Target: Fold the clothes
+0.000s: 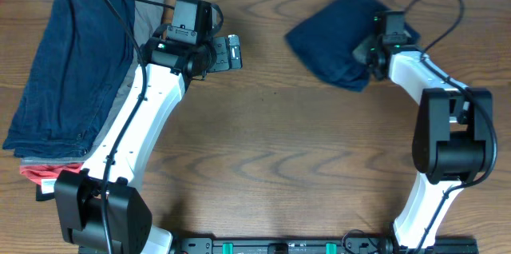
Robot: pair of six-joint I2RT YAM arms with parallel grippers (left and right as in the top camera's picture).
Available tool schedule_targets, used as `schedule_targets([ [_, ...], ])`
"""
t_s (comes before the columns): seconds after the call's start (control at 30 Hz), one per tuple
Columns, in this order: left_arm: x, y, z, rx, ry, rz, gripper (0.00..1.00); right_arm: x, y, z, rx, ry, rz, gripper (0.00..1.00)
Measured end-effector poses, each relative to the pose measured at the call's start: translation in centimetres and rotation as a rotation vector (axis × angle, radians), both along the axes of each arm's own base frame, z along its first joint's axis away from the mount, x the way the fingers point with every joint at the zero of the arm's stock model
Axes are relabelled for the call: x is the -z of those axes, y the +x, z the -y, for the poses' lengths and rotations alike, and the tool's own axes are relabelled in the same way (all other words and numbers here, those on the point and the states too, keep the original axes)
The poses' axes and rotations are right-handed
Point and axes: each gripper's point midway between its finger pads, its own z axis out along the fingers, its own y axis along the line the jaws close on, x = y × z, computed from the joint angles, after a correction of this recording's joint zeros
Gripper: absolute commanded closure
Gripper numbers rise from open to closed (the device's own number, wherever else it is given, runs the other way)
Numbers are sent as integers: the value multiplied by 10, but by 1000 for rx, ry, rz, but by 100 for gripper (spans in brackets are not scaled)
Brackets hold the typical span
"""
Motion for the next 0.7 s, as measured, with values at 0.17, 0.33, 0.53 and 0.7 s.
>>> schedule_targets([
  [0.17,0,1,-1,-4,6,3,2,-3,-3,49,246,-39,19,99],
  [0.33,1,1,-3,-9,13,2,2,-4,-7,78,431,-19,46,98],
  [0.53,13,4,-3,-12,25,-22,2,-3,-3,98,566,-17,109,99],
  [0.7,21,5,-3,-12,31,-42,2,-2,0,101,584,-23,128,99],
])
